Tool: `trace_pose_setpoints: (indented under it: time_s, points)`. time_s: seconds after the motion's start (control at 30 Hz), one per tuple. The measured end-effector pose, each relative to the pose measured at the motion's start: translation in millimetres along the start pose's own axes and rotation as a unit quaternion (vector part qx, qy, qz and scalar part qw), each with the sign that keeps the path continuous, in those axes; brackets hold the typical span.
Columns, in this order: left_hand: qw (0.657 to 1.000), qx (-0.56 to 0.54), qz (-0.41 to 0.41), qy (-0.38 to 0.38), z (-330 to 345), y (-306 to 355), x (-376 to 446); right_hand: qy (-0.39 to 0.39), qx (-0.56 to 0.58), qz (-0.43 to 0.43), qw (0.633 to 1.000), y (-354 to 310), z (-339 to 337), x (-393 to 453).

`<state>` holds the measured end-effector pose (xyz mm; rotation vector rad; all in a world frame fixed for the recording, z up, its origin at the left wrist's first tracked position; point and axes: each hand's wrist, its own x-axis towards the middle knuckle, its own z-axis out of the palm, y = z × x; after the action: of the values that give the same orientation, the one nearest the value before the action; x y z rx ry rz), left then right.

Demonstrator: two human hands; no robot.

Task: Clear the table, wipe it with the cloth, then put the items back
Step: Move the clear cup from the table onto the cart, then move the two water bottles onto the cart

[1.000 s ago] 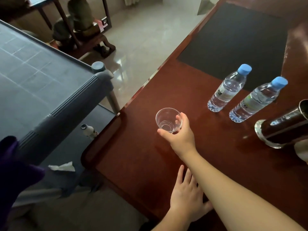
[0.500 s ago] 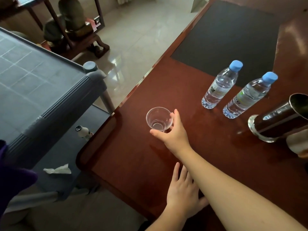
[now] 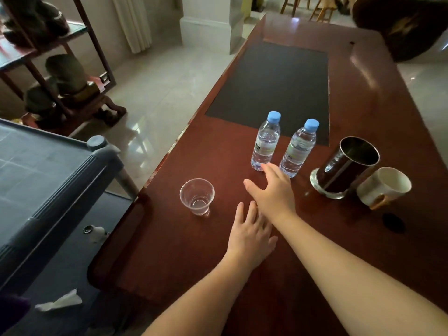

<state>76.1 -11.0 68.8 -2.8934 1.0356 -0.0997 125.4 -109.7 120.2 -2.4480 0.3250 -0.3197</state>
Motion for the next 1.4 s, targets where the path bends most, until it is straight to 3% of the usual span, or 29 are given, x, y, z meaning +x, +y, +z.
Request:
trace_pose_setpoints:
  time_s: [0.23,0.47,0.73,0.9,1.03,1.2,1.3,1.4]
  points:
    - [0.997,0.026,-0.042,0.063,-44.9,-46.3,50.9,0.08,-0.114,0.0,0.99,19.3,-48.0,3.9]
    - [0.989,-0.003,-0.089,0.12,-76.6,-67.1,83.2,0.078,-0.178,0.032,0.98,37.4,-74.5,4.3]
    - [0.986,-0.038,-0.112,0.114,-84.8,-57.5,109.1,0.072,-0.133,0.055,0.987,49.5,-80.4,17.4]
    - [0.973,-0.113,-0.177,0.096,-87.0,-55.7,126.3,0.087,-0.017,0.108,0.99,54.2,-77.9,38.0]
    - [0.931,-0.264,-0.238,0.078,-83.5,-57.8,150.1,0.084,0.07,0.176,0.978,65.4,-72.6,65.1]
    - [0.831,-0.481,-0.268,0.077,-65.7,-64.2,189.1,0.075,0.192,0.244,0.948,82.1,-62.3,102.6]
    - [0.761,-0.583,-0.274,0.082,-53.8,-66.4,211.0,0.07,0.246,0.241,0.936,89.9,-55.6,126.5]
    - [0.73,-0.624,-0.266,0.081,-46.1,-69.3,230.7,0.049,0.268,0.216,0.938,96.2,-50.0,147.2]
